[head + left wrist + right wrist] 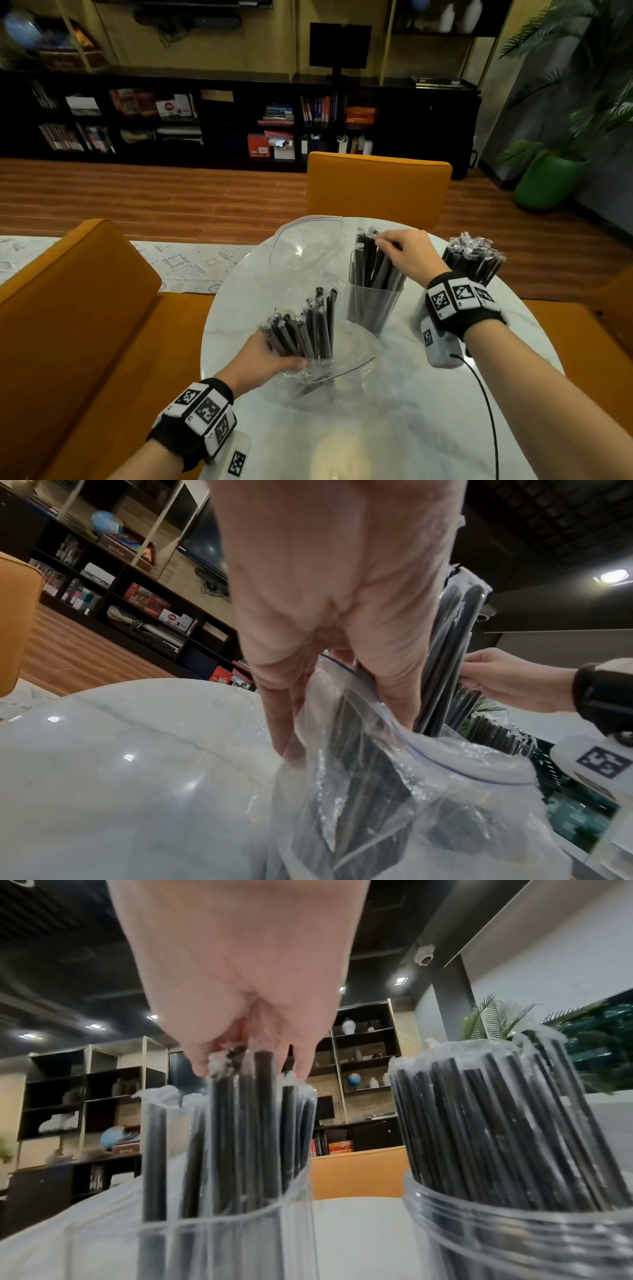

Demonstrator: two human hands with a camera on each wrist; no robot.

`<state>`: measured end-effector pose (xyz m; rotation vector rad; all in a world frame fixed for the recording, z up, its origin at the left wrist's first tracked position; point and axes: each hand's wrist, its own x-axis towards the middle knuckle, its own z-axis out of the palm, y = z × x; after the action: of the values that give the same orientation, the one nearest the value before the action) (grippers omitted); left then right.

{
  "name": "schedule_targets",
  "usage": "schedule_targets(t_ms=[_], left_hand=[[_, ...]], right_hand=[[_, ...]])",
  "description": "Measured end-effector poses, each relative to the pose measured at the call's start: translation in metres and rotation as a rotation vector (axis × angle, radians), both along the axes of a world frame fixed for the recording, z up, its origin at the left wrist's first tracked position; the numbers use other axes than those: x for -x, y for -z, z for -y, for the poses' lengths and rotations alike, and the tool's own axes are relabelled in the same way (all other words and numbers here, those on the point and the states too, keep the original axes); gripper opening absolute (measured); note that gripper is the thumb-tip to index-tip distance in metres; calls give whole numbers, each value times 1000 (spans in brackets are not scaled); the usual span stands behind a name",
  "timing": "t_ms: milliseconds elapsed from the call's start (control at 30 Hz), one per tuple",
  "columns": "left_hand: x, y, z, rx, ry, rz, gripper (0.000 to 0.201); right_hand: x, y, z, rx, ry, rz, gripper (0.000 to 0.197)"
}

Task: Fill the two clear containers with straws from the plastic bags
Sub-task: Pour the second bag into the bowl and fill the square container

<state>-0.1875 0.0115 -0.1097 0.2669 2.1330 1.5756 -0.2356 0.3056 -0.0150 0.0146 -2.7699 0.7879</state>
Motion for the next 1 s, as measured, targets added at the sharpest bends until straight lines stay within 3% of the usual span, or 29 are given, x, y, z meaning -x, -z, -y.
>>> schedule_targets(t_ms=[167,233,300,367,433,500,600,733,833,900,1000], left_hand=[[2,-1,0,1,-4,9,34],[3,-1,-1,4,-7,10,34],[3,-2,-2,3,-9,10,35],[3,-4,-2,1,-6,10,35],[2,-4,-3,2,-4,13,36],[1,-4,-2,7,-7,13,36],[1,-4,-2,17,-2,10,37],[1,-4,-1,24,5,17,35],[1,-2,0,23,3,15,35],[2,-1,0,20,3,15,36],[2,0,-1,14,2,15,38]], right_hand=[[-5,-19,-2,176,140,-334,27],[-5,-19,5,191,110,-385,28],[-6,-11,17,-29,16,-290,41],[-3,3,23,-458,-21,-74,62],[5,11,17,-620,28,121,77],[12,13,5,-430,88,189,77],[21,14,-5,-59,8,150,52],[25,5,-7,58,41,-7,32],[25,6,-11,78,107,65,46],[23,11,-5,25,93,175,64],[22,18,12,-122,69,222,77]])
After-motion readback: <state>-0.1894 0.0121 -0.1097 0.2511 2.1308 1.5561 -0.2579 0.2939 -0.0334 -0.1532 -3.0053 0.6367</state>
